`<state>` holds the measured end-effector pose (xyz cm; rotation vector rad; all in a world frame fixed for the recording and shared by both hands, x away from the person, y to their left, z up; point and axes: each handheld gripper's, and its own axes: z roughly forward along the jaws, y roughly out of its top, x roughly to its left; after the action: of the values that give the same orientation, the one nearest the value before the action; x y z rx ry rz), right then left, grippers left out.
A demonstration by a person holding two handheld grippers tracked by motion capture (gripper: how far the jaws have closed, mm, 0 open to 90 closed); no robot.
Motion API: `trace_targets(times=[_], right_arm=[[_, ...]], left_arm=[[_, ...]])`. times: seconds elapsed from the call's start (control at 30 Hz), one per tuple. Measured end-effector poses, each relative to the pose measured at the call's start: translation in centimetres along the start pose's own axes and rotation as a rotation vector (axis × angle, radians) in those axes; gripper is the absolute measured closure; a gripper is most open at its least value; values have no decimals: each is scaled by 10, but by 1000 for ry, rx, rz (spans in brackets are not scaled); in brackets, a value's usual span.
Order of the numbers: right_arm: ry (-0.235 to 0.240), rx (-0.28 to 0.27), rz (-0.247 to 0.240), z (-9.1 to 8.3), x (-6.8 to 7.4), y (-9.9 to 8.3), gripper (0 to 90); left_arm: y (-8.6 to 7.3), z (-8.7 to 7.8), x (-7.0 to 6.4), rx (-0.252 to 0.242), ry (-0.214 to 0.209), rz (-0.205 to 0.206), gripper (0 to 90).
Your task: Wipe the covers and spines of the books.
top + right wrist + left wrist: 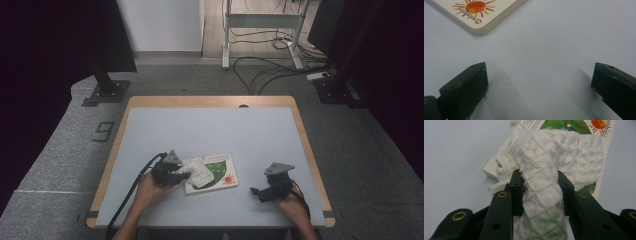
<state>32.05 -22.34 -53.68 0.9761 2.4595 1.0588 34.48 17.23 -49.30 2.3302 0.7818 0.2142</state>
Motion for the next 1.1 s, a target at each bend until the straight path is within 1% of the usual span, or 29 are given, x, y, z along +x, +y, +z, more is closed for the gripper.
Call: trace_targets(times=[0.17,0.37,0.53,0.57,0.9,1.0,1.1], right_arm=[[0,0,0,0,0,0,3],[0,0,0,0,0,0,3],[0,0,0,0,0,0,3],[0,0,0,0,0,0,3],[1,0,0,0,0,0,3],[1,0,1,0,0,0,2],[1,1,1,0,0,0,2]], left_arm=[[-3,-2,-9,7,2,10,653],[-6,-5,-21,16,18,31,652],[-11,-8,-31,23,14,40,651],[-12,-9,-32,21,13,37,650],[-12,-8,-33,21,2,30,648],[-11,-7,-34,22,10,34,647],[-9,-6,-35,22,6,39,646]])
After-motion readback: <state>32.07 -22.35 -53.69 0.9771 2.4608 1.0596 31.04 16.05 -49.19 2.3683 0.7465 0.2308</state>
